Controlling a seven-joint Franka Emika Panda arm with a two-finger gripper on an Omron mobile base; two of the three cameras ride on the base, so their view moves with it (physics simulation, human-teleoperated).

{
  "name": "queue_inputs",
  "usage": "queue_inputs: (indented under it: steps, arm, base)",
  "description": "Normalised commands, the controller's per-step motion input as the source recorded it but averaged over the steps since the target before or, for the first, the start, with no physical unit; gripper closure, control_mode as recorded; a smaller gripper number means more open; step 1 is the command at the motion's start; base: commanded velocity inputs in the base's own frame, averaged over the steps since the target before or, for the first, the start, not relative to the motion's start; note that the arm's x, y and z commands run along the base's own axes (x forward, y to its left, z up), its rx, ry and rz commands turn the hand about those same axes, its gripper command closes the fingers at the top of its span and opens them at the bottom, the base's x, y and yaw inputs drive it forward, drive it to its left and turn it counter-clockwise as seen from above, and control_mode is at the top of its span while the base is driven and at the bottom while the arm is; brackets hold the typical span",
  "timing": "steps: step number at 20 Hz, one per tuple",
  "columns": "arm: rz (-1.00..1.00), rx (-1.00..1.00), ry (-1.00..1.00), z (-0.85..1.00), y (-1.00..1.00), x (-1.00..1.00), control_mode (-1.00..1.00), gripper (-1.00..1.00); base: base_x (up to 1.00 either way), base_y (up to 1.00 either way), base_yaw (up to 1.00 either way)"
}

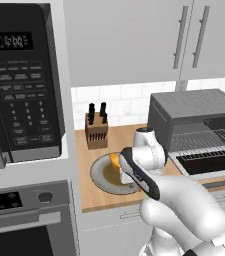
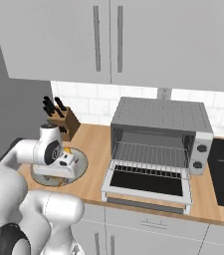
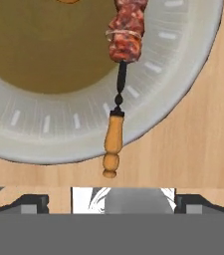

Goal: Pick up the kebab skewer and baguette bread, and place them inside the toaster oven. Close the toaster oven door and start by setting the timer.

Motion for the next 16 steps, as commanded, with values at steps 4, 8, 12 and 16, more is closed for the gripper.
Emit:
queue_inputs:
  steps: [4, 8, 12, 16]
  arm:
    - [0.00, 0.00, 0.11, -0.26, 0.09, 0.34, -1.00, -1.00]
    - [0.00, 0.00, 0.04, -0.10, 0.00, 0.21, -1.00, -1.00]
    - [0.00, 0.00, 0.00, -0.01, -0.01, 0.21, -1.00, -1.00]
    - [0.00, 0.00, 0.00, -0.13, 0.00, 0.22, -1.00, -1.00]
  base:
    - [0.00, 0.00, 0.00]
    - [0.00, 0.00, 0.00]
    - [0.00, 0.00, 0.00]
    - [0.00, 0.00, 0.00]
